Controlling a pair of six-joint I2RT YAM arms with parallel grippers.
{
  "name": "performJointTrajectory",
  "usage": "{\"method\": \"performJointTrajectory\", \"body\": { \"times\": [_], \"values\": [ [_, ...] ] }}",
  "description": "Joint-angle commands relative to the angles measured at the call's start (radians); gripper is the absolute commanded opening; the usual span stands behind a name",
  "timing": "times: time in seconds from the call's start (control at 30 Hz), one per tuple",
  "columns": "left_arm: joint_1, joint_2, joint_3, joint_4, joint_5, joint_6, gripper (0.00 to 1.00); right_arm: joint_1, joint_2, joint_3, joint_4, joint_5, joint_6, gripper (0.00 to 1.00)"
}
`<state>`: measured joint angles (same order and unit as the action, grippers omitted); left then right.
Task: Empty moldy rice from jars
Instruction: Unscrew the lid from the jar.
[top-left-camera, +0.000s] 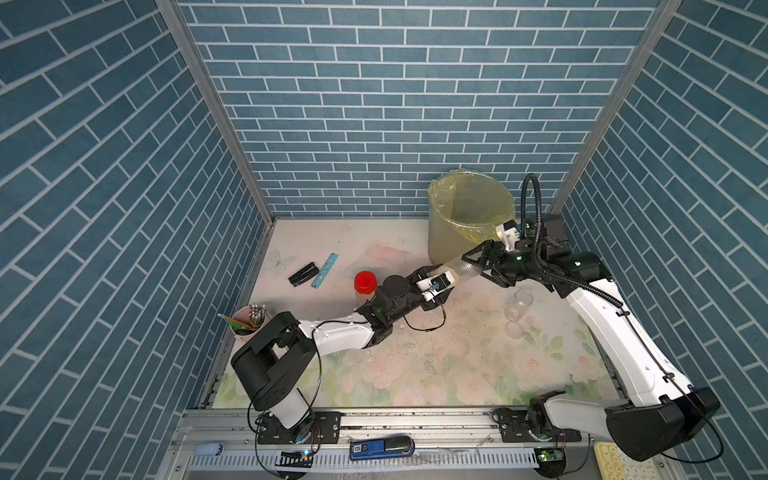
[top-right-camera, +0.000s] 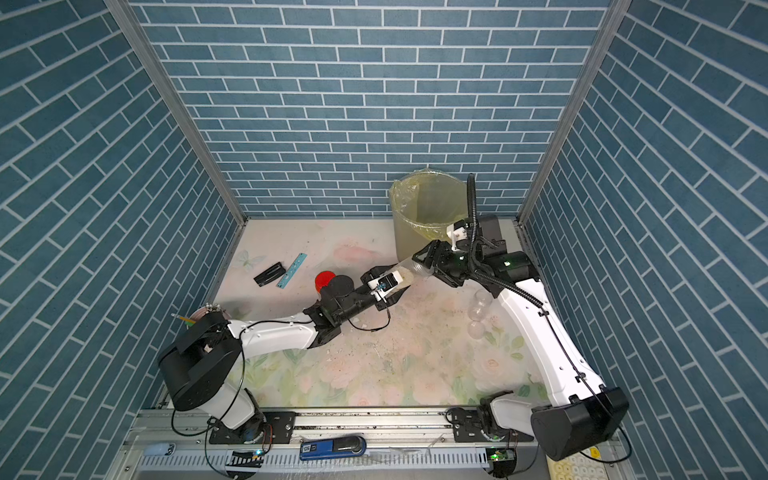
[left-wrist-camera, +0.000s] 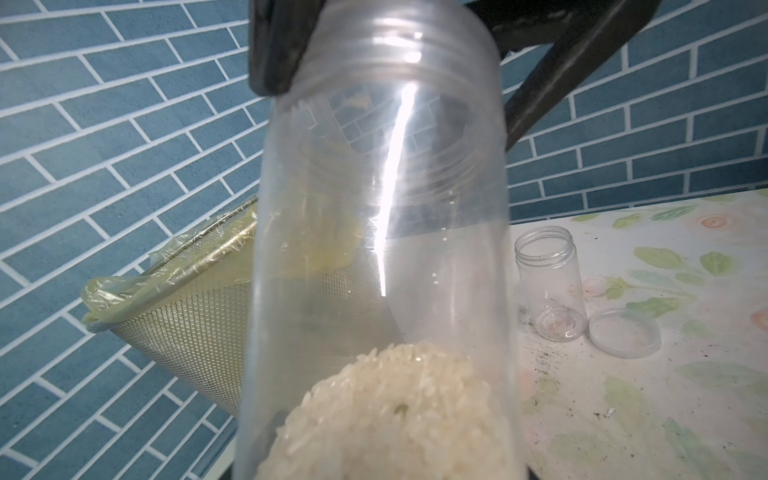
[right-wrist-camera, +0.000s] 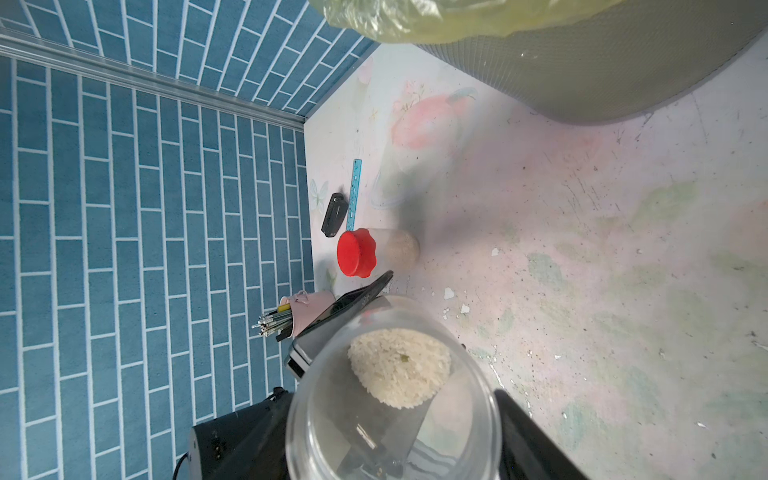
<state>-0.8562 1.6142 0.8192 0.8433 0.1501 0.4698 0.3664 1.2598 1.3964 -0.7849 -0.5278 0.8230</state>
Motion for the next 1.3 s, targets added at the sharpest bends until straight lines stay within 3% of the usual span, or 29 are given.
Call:
{"method": "performJointTrajectory", "body": {
  "times": [0.0, 0.13, 0.23, 0.33, 0.43, 0.53, 0.73, 0.97, 1.27],
  "values": [
    [-0.004, -0.026, -0.008, 0.038, -0.001, 0.004, 0.21, 0.005, 0.000, 0.028, -0.020, -0.006, -0.046, 0.63],
    [-0.001, -0.034, -0.007, 0.006, 0.045, -0.011, 0.19, 0.004, -0.003, 0.043, -0.034, -0.055, -0.181, 0.42],
    [0.023, -0.041, -0.007, -0.013, 0.156, -0.070, 0.17, 0.000, -0.001, 0.058, -0.075, -0.166, -0.390, 0.36],
    [0.056, -0.042, -0.011, -0.011, 0.271, -0.146, 0.14, -0.008, -0.015, 0.082, -0.134, -0.171, -0.649, 0.32],
    [0.069, -0.042, -0.027, 0.002, 0.315, -0.171, 0.11, -0.044, -0.027, 0.076, -0.159, -0.269, -0.865, 0.30],
    [0.084, -0.043, -0.017, -0.041, 0.366, -0.188, 0.11, -0.064, -0.026, 0.049, -0.168, -0.373, -1.010, 0.28],
    [0.093, -0.035, -0.011, -0.105, 0.377, -0.160, 0.09, -0.116, 0.052, 0.150, -0.342, -0.427, -1.271, 0.13],
    [0.127, -0.037, -0.035, -0.090, 0.389, -0.178, 0.06, -0.137, 0.104, 0.226, -0.449, -0.419, -1.458, 0.05],
    [0.143, -0.023, -0.032, -0.089, 0.399, -0.197, 0.04, -0.137, 0.145, 0.306, -0.463, -0.412, -1.536, 0.00]
  ]
}}
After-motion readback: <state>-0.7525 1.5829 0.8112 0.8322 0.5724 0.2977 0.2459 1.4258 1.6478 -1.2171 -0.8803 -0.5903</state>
